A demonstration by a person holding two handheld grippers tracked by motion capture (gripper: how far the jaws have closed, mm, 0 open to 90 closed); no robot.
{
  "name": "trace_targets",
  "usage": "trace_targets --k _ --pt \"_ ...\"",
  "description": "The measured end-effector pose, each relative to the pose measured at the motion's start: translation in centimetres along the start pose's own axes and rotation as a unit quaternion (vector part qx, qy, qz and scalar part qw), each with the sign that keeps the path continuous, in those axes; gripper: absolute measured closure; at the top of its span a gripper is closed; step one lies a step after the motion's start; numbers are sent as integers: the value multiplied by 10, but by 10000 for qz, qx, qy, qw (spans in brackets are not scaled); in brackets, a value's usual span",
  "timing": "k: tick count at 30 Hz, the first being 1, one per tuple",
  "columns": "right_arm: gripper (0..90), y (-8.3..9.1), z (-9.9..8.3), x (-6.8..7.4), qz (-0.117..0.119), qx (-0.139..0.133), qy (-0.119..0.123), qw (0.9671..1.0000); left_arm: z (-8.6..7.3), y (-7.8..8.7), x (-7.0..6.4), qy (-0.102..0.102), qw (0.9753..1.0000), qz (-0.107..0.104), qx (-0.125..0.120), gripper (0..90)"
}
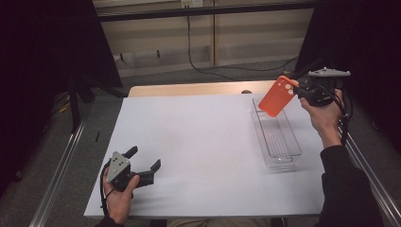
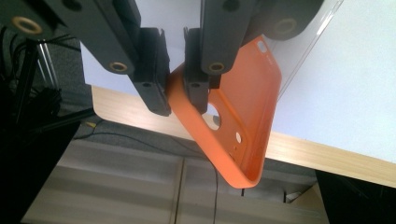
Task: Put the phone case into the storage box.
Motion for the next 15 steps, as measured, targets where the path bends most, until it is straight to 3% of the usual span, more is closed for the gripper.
trace_targets --k 4,15 --pt "808 -5 0 3 -17 47 88 9999 -1 0 0 -89 9999 -21 46 29" --pt "808 -24 -1 7 -76 211 270 9994 0 1 2 -92 9999 32 28 29"
Point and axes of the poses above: each handheld gripper's, and its own axes: y roughly backward along the jaws, z roughly out of its top, x roughly to its left, the point moved 8 cm from there along -y, roughly forward along the jaws, and after that the axes turned 7 degrees about y, right-handed, at the moved point
